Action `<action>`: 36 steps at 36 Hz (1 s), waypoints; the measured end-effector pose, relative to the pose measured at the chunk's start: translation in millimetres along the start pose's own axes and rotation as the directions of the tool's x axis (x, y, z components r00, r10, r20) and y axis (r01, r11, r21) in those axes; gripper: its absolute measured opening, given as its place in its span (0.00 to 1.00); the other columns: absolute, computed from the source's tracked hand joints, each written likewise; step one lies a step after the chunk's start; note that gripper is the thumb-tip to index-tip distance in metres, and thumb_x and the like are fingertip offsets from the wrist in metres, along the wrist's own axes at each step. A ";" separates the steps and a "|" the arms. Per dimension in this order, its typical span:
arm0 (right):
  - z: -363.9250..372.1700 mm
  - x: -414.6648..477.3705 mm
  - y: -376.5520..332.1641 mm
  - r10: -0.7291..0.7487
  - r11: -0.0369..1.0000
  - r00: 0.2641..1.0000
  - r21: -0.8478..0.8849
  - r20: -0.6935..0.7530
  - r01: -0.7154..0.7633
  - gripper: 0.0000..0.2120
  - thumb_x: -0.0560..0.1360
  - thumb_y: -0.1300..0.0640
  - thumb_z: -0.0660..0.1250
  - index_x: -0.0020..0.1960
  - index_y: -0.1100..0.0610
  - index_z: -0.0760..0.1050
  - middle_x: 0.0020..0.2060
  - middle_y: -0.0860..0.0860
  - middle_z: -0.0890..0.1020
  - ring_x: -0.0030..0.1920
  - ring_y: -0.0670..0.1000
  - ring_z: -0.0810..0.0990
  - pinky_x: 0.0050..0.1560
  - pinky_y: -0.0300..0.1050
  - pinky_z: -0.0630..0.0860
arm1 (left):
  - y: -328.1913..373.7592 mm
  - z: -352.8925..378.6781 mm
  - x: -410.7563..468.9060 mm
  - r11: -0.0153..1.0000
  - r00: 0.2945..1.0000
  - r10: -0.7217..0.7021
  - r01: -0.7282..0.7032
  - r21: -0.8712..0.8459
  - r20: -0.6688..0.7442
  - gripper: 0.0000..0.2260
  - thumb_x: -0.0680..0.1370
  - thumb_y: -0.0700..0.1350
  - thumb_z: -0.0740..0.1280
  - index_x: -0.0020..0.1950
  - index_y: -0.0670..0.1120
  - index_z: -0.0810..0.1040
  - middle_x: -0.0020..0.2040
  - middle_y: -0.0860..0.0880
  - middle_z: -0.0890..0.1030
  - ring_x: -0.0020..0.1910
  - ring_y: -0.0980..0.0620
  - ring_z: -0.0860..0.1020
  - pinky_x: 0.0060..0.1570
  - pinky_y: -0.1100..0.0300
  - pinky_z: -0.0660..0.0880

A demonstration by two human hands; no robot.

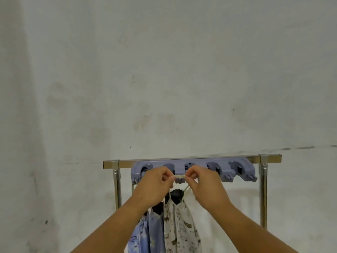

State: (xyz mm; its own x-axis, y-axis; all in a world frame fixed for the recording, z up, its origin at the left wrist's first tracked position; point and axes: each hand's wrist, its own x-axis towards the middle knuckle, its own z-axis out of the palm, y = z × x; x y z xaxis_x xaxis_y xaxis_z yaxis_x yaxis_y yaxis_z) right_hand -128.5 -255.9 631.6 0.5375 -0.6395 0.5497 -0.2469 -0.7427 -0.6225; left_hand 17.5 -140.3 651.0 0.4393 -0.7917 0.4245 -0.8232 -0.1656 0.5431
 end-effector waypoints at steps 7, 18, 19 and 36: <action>9.4 11.3 9.2 0.022 0.996 1.000 -0.086 -0.018 -0.024 0.03 0.83 0.52 0.66 0.54 0.47 0.79 0.46 0.44 0.82 0.31 0.43 0.76 0.40 0.51 0.83 | -4.2 10.4 19.7 0.981 0.998 0.065 -0.061 0.182 -0.017 0.07 0.84 0.53 0.64 0.49 0.56 0.80 0.41 0.57 0.84 0.39 0.59 0.81 0.46 0.55 0.82; 34.0 -7.7 21.5 0.083 0.994 0.996 -0.073 0.024 -0.081 0.01 0.83 0.52 0.67 0.53 0.48 0.76 0.48 0.45 0.83 0.42 0.45 0.81 0.43 0.49 0.84 | -23.6 59.5 -0.1 0.997 0.998 -0.012 0.007 -0.081 -0.067 0.07 0.84 0.51 0.66 0.47 0.54 0.80 0.40 0.58 0.84 0.39 0.63 0.81 0.40 0.62 0.80; 35.0 -8.8 20.9 0.093 0.994 0.995 -0.054 0.021 -0.091 0.01 0.82 0.53 0.68 0.53 0.47 0.76 0.48 0.43 0.82 0.43 0.44 0.81 0.44 0.48 0.84 | -23.5 60.5 -1.5 0.993 0.998 -0.017 0.010 -0.117 -0.063 0.08 0.84 0.50 0.66 0.46 0.54 0.80 0.40 0.58 0.85 0.38 0.63 0.81 0.38 0.63 0.79; 35.9 -79.0 25.1 0.044 0.984 0.997 -0.174 0.066 -0.032 0.12 0.83 0.56 0.60 0.61 0.46 0.79 0.57 0.42 0.81 0.55 0.46 0.80 0.55 0.48 0.79 | -28.1 57.0 -60.9 0.999 0.996 0.042 -0.041 -0.010 0.083 0.13 0.84 0.54 0.65 0.68 0.60 0.77 0.59 0.64 0.81 0.47 0.62 0.82 0.52 0.68 0.76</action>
State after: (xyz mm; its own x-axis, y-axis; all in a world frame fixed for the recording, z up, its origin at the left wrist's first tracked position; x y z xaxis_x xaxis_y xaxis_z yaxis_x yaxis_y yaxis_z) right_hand -148.3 -216.9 552.6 0.5781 -0.6572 0.4836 -0.4006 -0.7450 -0.5334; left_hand -6.7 -120.9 568.6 0.3730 -0.8439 0.3856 -0.8369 -0.1265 0.5325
